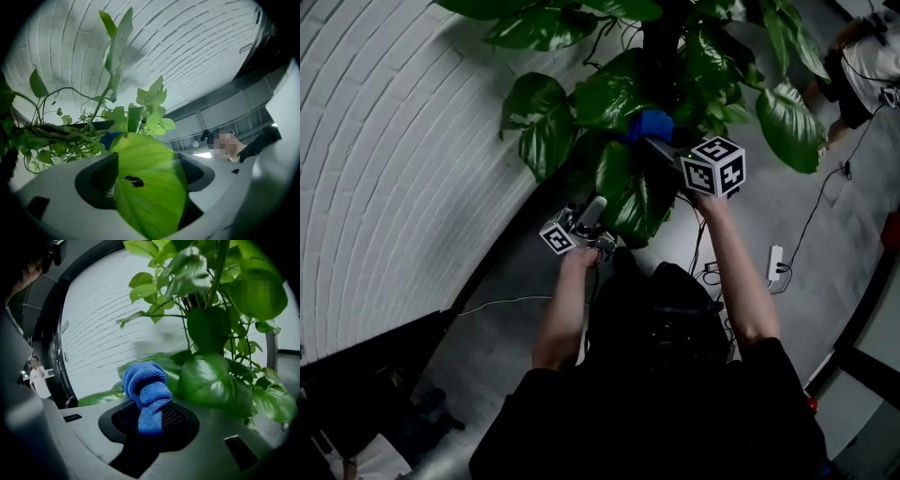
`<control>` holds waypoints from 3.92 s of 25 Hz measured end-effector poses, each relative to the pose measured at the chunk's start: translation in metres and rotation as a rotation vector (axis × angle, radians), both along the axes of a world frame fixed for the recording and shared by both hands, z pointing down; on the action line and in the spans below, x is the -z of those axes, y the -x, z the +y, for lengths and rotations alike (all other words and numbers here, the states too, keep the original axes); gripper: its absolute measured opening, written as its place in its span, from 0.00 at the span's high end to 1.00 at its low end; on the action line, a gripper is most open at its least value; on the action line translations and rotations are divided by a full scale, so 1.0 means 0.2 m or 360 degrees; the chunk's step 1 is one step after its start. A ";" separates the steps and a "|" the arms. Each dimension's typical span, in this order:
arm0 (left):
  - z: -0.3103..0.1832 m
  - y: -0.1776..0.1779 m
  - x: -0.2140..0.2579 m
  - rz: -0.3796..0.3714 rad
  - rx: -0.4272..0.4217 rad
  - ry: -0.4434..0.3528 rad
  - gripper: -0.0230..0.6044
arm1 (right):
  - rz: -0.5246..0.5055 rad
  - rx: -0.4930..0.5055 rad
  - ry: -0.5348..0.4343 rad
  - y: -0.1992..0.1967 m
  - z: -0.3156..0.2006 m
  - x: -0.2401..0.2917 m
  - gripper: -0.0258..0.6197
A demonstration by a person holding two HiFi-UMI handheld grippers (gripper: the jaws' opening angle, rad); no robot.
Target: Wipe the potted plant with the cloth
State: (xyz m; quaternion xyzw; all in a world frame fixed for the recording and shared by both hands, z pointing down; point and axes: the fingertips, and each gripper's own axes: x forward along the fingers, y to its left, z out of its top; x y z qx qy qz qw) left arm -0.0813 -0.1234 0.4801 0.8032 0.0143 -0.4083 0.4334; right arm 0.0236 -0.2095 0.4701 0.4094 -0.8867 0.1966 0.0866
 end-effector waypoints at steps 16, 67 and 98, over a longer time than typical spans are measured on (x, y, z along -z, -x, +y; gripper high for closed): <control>-0.03 -0.04 0.01 0.0327 0.0042 0.0228 0.35 | -0.0507 0.0018 0.0162 0.05 0.32 -0.23 0.77; 0.11 -0.25 0.00 0.0512 0.0121 0.0363 0.35 | -0.0620 0.0587 0.0262 -0.10 0.91 -0.29 0.77; 0.13 -0.05 -0.30 0.0317 0.0385 0.0483 0.35 | -0.0584 0.0114 0.0145 -0.51 0.67 -0.17 0.77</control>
